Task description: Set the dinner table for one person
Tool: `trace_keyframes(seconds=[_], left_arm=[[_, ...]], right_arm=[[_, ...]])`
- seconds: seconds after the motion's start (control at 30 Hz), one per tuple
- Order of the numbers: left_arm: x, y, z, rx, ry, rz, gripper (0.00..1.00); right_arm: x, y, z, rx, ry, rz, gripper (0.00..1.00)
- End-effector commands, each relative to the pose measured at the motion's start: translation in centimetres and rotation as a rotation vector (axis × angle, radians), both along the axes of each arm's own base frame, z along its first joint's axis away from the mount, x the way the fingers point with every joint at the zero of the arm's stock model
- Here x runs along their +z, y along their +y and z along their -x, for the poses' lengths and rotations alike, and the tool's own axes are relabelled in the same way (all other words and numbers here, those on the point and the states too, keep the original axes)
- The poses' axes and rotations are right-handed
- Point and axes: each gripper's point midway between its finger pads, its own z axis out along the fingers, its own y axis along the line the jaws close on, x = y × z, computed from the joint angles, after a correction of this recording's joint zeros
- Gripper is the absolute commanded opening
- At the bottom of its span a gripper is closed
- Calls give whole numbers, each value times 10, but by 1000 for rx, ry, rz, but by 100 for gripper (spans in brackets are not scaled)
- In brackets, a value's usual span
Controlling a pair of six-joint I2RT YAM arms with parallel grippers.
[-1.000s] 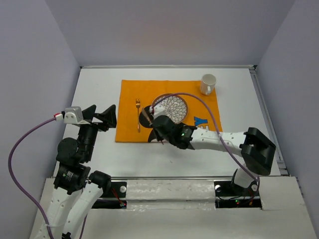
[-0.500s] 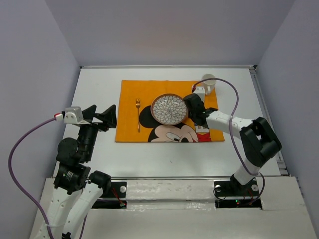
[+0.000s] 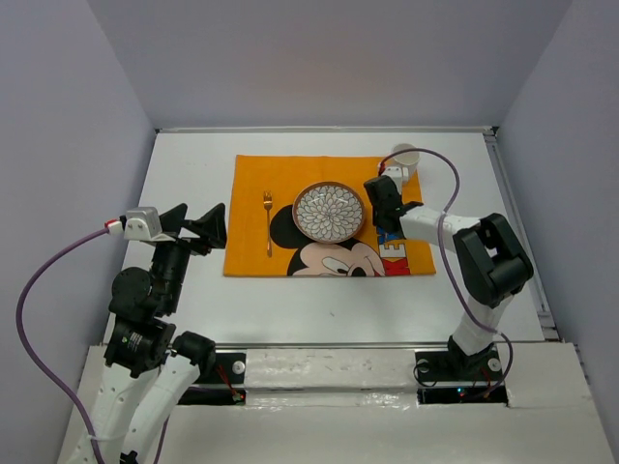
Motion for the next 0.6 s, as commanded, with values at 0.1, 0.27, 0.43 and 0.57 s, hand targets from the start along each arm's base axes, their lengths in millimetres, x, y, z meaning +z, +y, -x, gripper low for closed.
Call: trace_keyframes(seconds=[0.1,0.27,0.43,0.57], left_arm=[[11,1,-2,5,-43,15,99],[11,3,-3,13,-44,14,99],[11,3,-4,14,-43,13,99],[9,3,-6,14,-35,9,99]], right_arm=[[14,11,-25,35,-70,-17,0],[7,14,-27,61,-55,-8,4],[4,14,-26,57,-49,-4,20],[13,15,-26,58,-65,-20,33]])
